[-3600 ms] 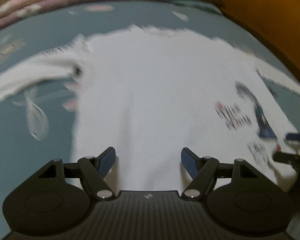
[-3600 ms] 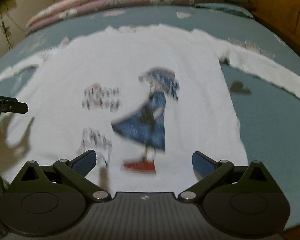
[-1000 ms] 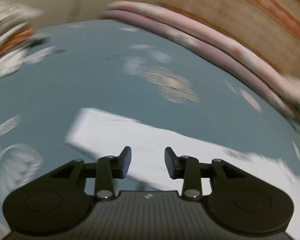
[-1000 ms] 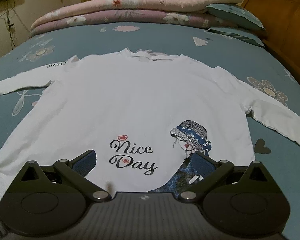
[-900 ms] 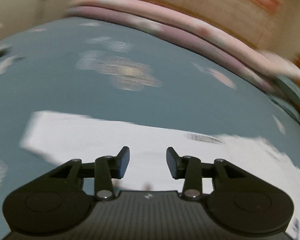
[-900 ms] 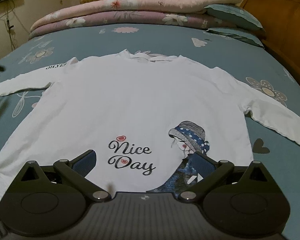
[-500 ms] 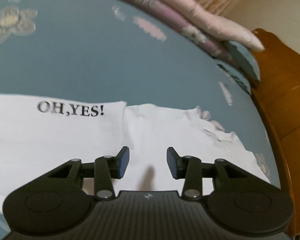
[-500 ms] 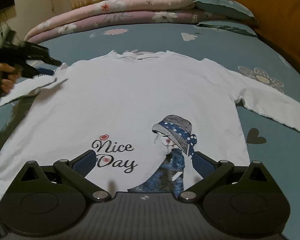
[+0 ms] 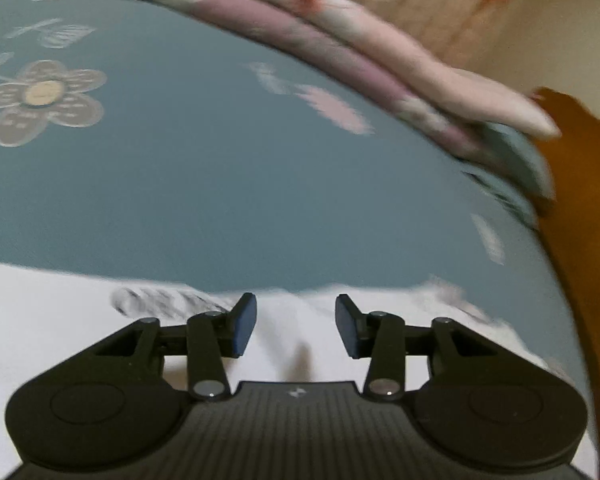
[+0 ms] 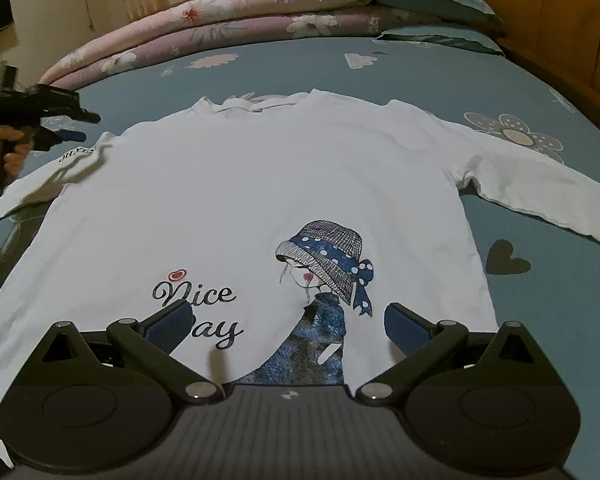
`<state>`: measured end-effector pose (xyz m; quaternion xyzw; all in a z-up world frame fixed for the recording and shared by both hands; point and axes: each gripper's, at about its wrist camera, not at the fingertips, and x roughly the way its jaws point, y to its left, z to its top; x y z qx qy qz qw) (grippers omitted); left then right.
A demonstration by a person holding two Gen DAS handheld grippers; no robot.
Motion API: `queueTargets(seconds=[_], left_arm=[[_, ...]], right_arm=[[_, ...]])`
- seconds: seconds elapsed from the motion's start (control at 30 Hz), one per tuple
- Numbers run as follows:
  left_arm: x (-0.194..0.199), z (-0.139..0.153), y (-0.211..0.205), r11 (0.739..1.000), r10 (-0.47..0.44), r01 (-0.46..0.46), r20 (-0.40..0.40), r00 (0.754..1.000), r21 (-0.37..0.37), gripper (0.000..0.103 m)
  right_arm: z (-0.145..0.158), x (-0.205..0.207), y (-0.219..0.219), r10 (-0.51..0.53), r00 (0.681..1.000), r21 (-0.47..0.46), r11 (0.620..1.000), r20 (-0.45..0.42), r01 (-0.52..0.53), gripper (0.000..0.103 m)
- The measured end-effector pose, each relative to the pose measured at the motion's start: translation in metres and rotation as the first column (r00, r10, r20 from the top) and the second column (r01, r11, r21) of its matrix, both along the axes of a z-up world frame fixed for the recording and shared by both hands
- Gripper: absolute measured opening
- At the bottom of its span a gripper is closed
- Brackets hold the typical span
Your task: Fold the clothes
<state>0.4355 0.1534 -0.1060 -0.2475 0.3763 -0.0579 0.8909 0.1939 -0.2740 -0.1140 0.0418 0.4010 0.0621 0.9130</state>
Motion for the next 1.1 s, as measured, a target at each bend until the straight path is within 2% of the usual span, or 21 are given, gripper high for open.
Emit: queueTargets(seconds=[0.07, 0.13, 0.23, 0.33, 0.47, 0.63, 0.8, 0.97, 1.1], left_arm=[[-0.005, -0.003, -0.008, 0.997, -0.061, 0.061, -0.007, 0.998, -0.042, 0.045], [-0.001, -0.012, -0.012, 0.996, -0.073, 0.071, -0.039, 0.997, -0.050, 0.045], [0.015, -0.030, -0.010, 0.999, -0.018, 0.016, -0.075, 0.997, -0.029, 0.045], [0.032, -0.038, -0.001, 0.997, 0.025, -0.029, -0.057, 0.998, -0.069, 0.045], [0.044, -0.035, -0.002, 0.998, 0.059, -0.059, -0.046, 0.997, 0.001, 0.045], [0.022, -0.014, 0.001, 0.998, 0.045, -0.043, -0.056, 0.997, 0.039, 0.045], [-0.013, 0.005, 0.033, 0.994, 0.065, -0.059, -0.069, 0.995, 0.088, 0.047], [-0.047, -0.010, 0.086, 0.985, 0.164, -0.156, -0.113, 0.980, 0.071, 0.047], [-0.054, -0.024, 0.109, 0.964, 0.237, -0.227, -0.065, 0.969, 0.138, 0.047]], right_arm=[[-0.001, 0.001, 0.001, 0.001, 1.000, 0.002, 1.000, -0.003, -0.001, 0.103], [-0.003, 0.003, 0.004, 0.006, 1.000, 0.003, 1.000, -0.010, -0.006, 0.103], [-0.005, 0.003, 0.006, 0.014, 1.000, 0.000, 1.000, -0.018, -0.014, 0.103], [-0.009, 0.004, 0.005, 0.014, 0.999, -0.008, 1.000, -0.031, -0.014, 0.103], [-0.014, 0.007, 0.002, -0.006, 0.999, 0.000, 1.000, -0.051, 0.006, 0.103], [-0.005, 0.001, 0.005, 0.002, 1.000, 0.000, 1.000, -0.022, -0.002, 0.103], [0.006, -0.003, 0.011, 0.017, 1.000, 0.011, 1.000, 0.000, -0.017, 0.103], [0.011, -0.003, 0.020, 0.035, 0.999, 0.020, 0.999, -0.003, -0.035, 0.103], [0.016, -0.001, 0.031, 0.042, 0.999, -0.008, 0.999, 0.003, -0.042, 0.103]])
